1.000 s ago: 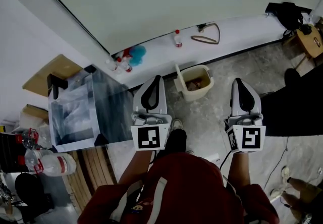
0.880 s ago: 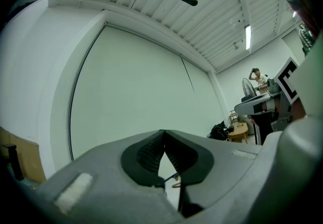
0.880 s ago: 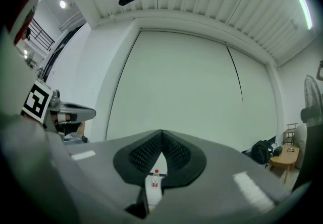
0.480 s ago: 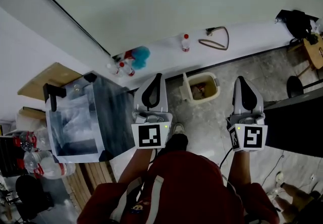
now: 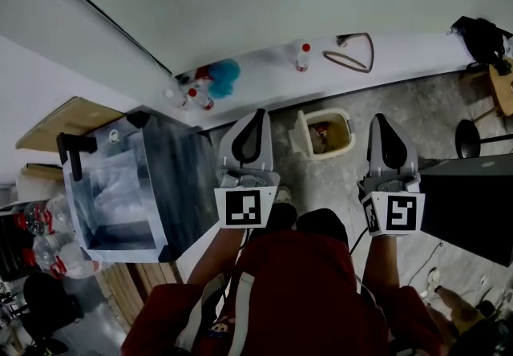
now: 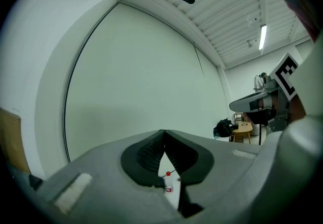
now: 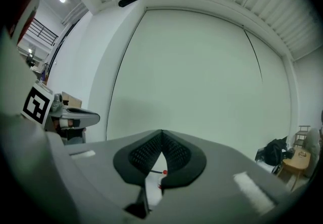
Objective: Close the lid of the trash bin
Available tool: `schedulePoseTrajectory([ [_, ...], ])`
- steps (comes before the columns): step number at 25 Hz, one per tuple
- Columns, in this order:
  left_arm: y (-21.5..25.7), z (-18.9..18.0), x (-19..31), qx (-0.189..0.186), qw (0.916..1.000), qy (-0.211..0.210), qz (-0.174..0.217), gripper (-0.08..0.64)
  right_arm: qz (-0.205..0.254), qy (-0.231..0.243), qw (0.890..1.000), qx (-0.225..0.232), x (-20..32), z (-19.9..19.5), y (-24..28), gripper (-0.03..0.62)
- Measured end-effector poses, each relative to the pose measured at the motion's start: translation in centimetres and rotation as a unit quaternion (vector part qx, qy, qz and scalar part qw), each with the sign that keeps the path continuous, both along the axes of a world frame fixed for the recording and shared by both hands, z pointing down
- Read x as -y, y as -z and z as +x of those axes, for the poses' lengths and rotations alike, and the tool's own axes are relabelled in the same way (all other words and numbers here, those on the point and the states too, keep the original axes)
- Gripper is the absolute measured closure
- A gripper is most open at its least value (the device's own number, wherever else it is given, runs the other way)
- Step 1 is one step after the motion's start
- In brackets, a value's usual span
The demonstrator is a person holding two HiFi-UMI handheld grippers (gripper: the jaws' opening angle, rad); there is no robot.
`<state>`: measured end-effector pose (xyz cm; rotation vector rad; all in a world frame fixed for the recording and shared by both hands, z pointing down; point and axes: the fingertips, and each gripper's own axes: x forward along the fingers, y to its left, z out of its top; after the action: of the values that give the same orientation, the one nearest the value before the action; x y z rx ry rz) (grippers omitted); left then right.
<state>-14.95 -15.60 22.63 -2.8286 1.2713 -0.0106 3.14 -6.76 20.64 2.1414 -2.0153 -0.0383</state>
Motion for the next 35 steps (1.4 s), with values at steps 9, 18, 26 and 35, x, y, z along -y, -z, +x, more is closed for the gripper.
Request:
schedulePoseTrajectory([
  [9,-6.3,0.8,1.6,0.023,0.9983,0.02,-0.051,0.555,-0.021,0.044,0.999,-0.007,3.8,0.2,-3.8,0.591],
  [18,-14.5,5.5,0.6,0.073,0.9903,0.037,-0.112,0.555,-0.056,0.104,0.992,0.054,6.5,3.7,-9.2,0.591],
  [26,-23.1,8.0,-0.7,0.107,0.9706,0.08,-0.2,0.554,-0.106,0.15,0.98,0.071,7.4,5.9,-15.9,0.592],
  [35,-32.1,10.9,-2.8,0.142,0.9437,0.061,-0.292,0.46,-0.146,0.16,0.972,0.089,7.3,8.4,-21.8,0.591],
])
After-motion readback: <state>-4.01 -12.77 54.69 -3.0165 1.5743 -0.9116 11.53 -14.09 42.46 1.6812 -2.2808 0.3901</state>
